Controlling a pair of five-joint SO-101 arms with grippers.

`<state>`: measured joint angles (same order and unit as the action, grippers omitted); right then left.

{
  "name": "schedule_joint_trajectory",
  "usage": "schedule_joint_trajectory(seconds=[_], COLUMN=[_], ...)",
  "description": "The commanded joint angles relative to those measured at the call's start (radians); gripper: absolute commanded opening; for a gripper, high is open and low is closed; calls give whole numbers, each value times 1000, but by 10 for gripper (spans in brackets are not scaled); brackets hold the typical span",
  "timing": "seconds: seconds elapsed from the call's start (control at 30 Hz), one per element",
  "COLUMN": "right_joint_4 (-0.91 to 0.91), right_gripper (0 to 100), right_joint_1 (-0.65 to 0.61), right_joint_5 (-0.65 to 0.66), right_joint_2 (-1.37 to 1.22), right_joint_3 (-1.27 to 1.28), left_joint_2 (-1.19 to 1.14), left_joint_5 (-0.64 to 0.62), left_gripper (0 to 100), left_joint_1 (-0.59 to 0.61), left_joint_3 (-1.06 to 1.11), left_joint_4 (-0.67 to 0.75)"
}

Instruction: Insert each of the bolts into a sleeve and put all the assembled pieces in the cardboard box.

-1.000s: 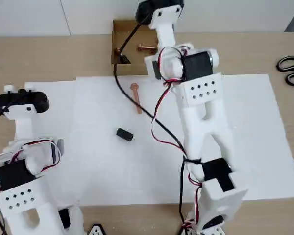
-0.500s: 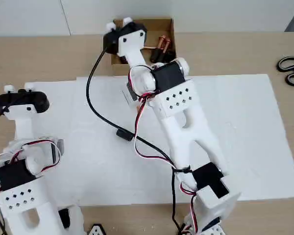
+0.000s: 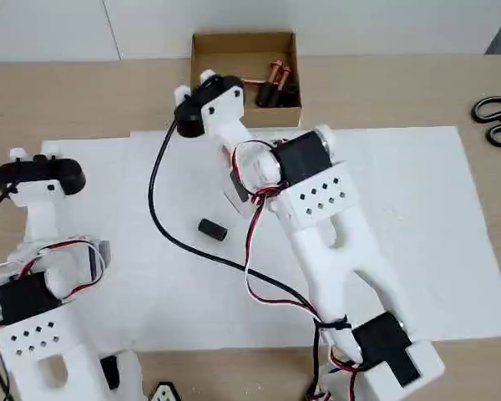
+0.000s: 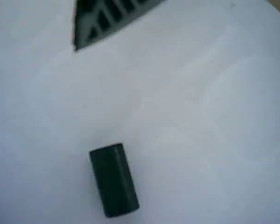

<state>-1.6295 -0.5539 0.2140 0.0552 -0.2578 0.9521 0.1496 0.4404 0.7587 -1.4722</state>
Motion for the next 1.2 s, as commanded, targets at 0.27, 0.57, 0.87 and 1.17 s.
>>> schedule_joint_trajectory(seconds=[0.27, 0.57, 0.87, 1.17], right_joint_4=[254, 277, 302, 321], right_gripper=[147, 147, 147, 150], right_joint_1=[-142, -200, -196, -194], right_joint_5=[46, 112, 135, 140], right_joint_2=[-186, -337, -406, -495], right_joint_3=[123, 121, 121, 58], left_joint_2=[-2, -2, -2, 0], left_joint_5=[3, 3, 3, 3], left_gripper=[203, 203, 203, 203], left_joint_1=[2, 3, 3, 3], left_joint_3=[-4, -7, -7, -7], left_joint_4=[14, 12, 12, 12])
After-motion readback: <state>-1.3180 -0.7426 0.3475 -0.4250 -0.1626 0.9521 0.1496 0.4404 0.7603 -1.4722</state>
